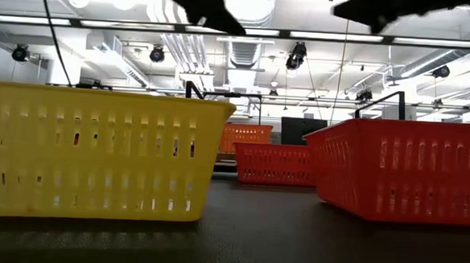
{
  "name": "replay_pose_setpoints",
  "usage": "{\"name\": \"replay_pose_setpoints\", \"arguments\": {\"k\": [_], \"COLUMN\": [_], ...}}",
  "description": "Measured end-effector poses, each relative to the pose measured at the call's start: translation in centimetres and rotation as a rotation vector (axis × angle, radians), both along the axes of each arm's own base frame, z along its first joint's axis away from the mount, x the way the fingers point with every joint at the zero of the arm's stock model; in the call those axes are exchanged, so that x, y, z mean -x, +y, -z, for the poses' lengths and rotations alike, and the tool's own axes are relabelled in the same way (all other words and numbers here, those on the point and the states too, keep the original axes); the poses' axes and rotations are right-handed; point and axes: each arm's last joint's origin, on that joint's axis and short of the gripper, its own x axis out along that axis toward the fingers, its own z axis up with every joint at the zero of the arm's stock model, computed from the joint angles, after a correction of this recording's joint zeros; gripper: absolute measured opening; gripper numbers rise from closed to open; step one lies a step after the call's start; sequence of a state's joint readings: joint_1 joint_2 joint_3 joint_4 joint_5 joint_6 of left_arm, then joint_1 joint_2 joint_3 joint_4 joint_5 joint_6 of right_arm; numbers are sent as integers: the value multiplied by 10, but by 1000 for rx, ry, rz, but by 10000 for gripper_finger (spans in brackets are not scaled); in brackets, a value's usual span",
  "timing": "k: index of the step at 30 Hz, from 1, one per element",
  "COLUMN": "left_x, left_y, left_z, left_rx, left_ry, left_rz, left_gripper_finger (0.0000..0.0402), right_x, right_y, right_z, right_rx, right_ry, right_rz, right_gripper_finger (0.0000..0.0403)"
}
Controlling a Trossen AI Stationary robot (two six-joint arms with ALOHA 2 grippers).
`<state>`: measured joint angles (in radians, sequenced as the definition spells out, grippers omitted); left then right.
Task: Stack baskets on shelf by color
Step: Put the top left orange basket on the shelf
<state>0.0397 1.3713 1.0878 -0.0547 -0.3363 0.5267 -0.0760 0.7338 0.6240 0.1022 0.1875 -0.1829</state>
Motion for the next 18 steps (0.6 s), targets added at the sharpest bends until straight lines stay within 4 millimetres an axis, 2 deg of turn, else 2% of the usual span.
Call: {"name": "replay_pose_setpoints", "arguments": {"k": [4,7,13,18], "left_x": [23,38,63,76], "left_y": [-11,-16,-16,-15], "left_z": [2,11,30,43], "left_rx": [63,92,94,103], "left_ry": [-75,-75,-62,-51], "left_rz": [52,59,58,53], "left_gripper_finger": [0,0,0,0], "right_x": [-26,-44,-78,-103], "right_y": [-2,-4,-13,-30], "right_z": [-15,-22,-7,0], "right_rx": [-9,-16,-3,-74], "right_ry": [90,183,487,693], "right_rz": [-4,3,144,246], "right_gripper_finger": [9,9,9,9]}}
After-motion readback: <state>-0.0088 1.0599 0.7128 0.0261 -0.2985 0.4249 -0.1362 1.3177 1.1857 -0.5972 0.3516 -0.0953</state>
